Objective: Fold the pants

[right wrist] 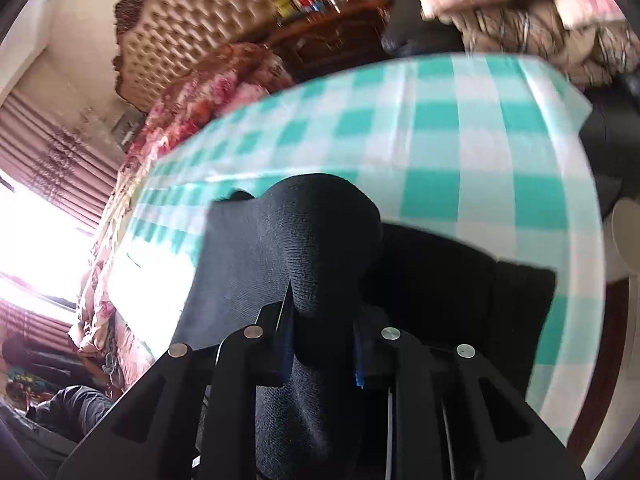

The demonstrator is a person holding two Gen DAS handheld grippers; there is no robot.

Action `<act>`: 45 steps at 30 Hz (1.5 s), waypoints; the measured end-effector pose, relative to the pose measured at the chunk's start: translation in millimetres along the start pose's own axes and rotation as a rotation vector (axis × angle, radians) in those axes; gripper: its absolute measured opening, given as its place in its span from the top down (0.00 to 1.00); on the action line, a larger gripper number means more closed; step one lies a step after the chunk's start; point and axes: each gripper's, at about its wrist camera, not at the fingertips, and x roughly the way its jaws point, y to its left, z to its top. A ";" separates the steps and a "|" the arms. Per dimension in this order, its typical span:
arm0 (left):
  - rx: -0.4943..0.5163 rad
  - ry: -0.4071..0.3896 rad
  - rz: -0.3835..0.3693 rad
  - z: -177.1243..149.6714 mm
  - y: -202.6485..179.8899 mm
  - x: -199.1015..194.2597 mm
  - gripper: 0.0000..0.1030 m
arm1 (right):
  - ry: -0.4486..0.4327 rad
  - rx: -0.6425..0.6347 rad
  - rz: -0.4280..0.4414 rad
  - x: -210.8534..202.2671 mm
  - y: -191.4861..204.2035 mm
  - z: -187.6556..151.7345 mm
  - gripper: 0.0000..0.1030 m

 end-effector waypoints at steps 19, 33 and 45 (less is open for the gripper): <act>0.159 -0.079 -0.063 40.3 -62.0 27.0 0.72 | -0.075 0.101 -0.037 -32.7 -97.5 -29.4 0.77; -0.546 -0.064 -0.422 -41.8 95.3 -21.0 0.57 | -0.395 0.053 -0.377 -89.3 -51.1 -97.6 0.49; -0.816 0.146 -0.601 -98.7 127.9 35.9 0.80 | -0.344 0.006 -0.602 -40.0 -39.2 -156.8 0.42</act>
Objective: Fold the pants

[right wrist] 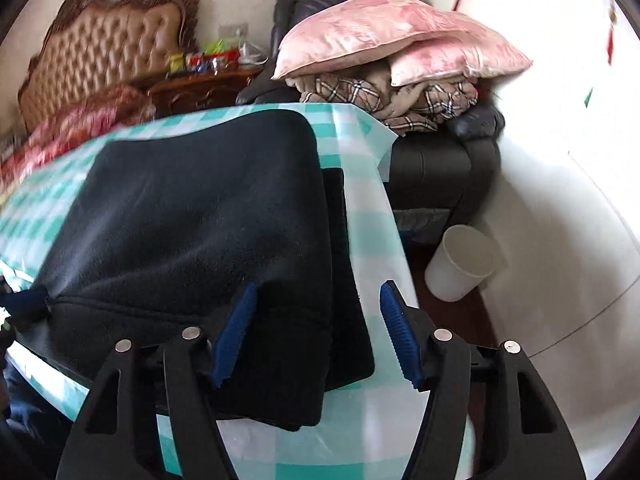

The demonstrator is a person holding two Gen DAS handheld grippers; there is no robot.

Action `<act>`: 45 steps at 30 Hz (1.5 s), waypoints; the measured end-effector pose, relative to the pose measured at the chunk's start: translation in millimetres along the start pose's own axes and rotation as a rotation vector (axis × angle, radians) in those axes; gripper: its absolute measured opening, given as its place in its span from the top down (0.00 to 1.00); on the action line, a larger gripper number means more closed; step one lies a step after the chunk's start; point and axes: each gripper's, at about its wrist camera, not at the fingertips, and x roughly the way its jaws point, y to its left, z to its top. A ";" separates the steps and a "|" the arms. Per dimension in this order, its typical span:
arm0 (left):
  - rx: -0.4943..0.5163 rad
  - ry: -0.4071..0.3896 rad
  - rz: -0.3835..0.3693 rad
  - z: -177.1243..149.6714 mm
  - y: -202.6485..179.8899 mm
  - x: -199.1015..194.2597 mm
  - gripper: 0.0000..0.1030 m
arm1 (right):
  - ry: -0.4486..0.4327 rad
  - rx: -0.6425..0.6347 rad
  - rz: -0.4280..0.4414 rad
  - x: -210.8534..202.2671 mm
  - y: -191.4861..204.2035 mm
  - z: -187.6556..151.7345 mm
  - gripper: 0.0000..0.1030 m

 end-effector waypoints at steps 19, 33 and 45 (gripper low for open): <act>-0.146 0.258 -0.195 156.4 -15.9 207.8 0.84 | 0.019 0.203 0.064 7.2 -9.9 -8.1 0.39; -0.146 0.173 -0.011 -0.7 16.0 48.2 0.68 | 0.004 0.193 -0.030 4.5 -2.3 -8.6 0.24; -0.137 0.154 0.079 -19.2 -1.6 15.3 0.47 | -0.059 0.038 -0.198 -30.1 84.6 -21.9 0.18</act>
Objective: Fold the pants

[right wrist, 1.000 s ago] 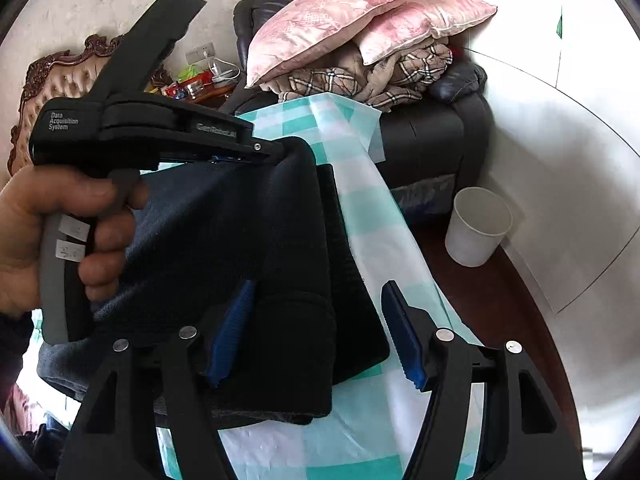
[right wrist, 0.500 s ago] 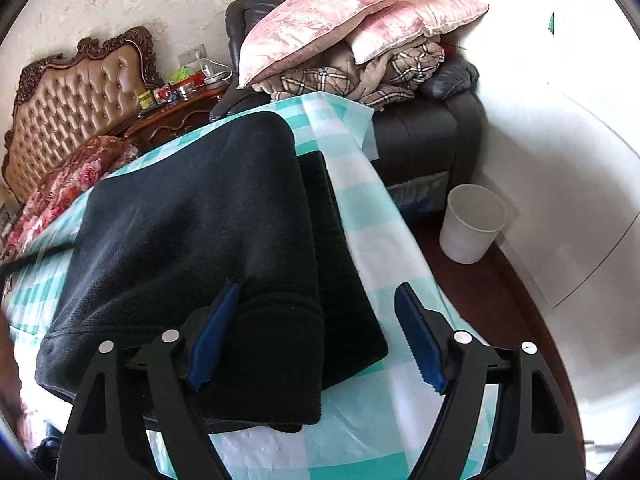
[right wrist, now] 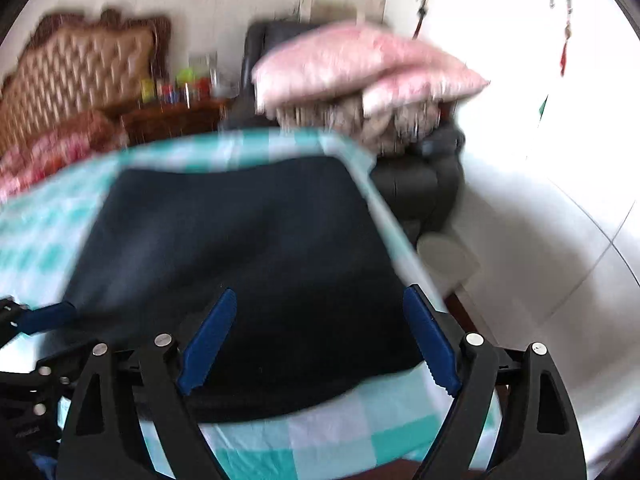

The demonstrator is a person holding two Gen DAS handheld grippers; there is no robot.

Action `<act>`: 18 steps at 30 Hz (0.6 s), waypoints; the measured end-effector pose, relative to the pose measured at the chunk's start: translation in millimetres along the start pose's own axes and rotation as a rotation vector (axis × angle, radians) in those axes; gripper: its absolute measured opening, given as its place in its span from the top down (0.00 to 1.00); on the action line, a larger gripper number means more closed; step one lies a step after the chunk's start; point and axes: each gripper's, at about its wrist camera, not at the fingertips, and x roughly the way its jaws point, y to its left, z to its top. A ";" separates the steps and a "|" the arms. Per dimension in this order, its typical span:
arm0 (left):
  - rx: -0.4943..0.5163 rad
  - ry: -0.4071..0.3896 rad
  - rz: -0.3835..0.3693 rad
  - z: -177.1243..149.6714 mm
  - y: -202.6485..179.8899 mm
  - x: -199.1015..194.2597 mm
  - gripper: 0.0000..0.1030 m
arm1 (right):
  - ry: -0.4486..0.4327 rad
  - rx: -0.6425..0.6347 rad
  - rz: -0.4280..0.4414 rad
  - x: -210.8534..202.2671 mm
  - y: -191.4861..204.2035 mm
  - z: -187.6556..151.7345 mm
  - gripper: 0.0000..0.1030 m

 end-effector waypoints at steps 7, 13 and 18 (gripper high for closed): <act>-0.016 -0.048 0.014 15.5 4.7 -9.2 0.46 | -0.004 -0.006 -0.013 1.7 -4.0 -12.8 0.15; 0.044 -0.080 -0.125 116.1 -9.4 10.7 0.65 | 0.007 0.008 -0.006 6.2 -3.5 -13.1 0.14; 0.135 0.038 -0.206 187.9 -59.2 89.2 0.82 | 0.023 0.013 -0.003 9.8 -4.9 -7.6 0.14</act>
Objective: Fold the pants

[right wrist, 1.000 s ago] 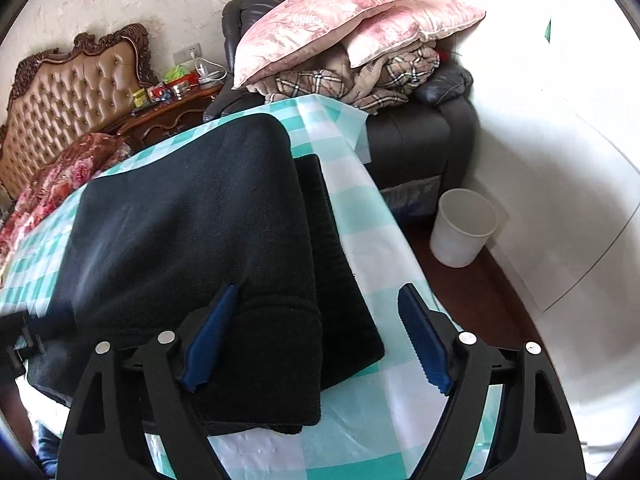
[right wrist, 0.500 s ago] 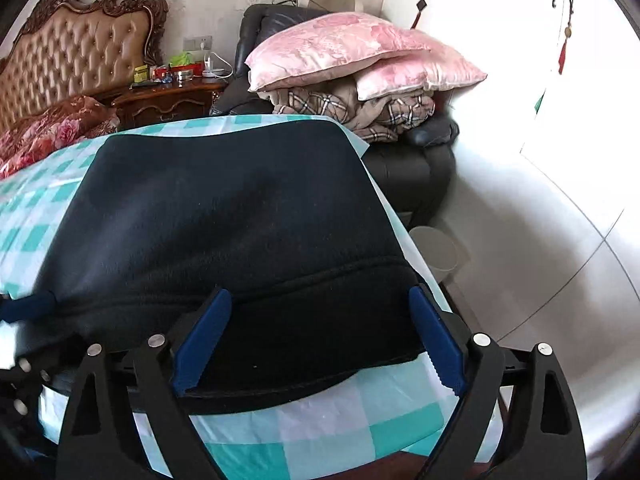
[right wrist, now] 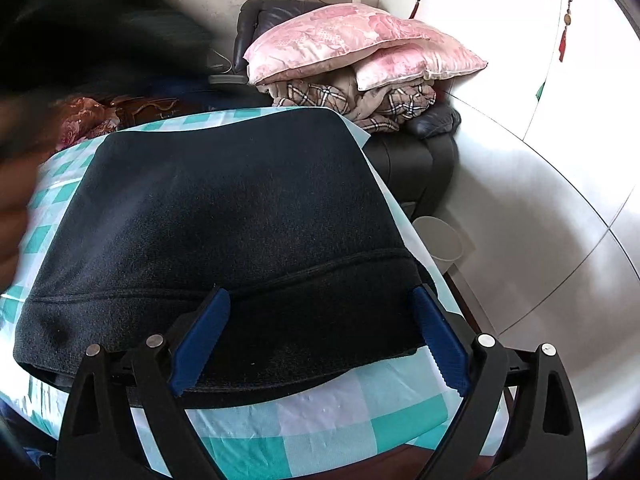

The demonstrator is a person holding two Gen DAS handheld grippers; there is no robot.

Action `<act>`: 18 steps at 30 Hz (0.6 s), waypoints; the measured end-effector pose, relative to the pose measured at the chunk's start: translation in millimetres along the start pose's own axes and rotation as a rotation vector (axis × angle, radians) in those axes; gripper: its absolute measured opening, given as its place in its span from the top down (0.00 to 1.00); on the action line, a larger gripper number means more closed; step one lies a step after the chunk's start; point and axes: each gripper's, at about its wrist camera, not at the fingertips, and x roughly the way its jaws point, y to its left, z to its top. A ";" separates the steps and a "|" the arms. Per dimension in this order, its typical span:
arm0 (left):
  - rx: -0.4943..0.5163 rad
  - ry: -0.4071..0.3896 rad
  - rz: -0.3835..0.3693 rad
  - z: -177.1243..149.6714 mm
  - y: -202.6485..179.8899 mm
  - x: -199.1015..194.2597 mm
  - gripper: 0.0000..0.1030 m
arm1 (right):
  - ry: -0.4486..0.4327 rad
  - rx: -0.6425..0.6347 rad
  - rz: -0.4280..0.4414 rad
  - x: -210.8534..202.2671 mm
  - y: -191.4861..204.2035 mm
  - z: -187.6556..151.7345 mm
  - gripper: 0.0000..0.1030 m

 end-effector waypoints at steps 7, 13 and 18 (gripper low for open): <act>-0.040 0.090 0.025 6.5 6.8 57.5 0.82 | 0.018 0.025 0.019 6.0 -6.9 2.9 0.12; -0.124 -0.044 0.052 -59.3 21.2 -41.9 0.67 | 0.016 0.044 0.030 7.5 -9.3 1.1 0.11; -0.091 0.026 0.090 -140.8 5.7 -61.5 0.67 | 0.009 0.044 0.025 7.0 -7.4 -2.0 0.10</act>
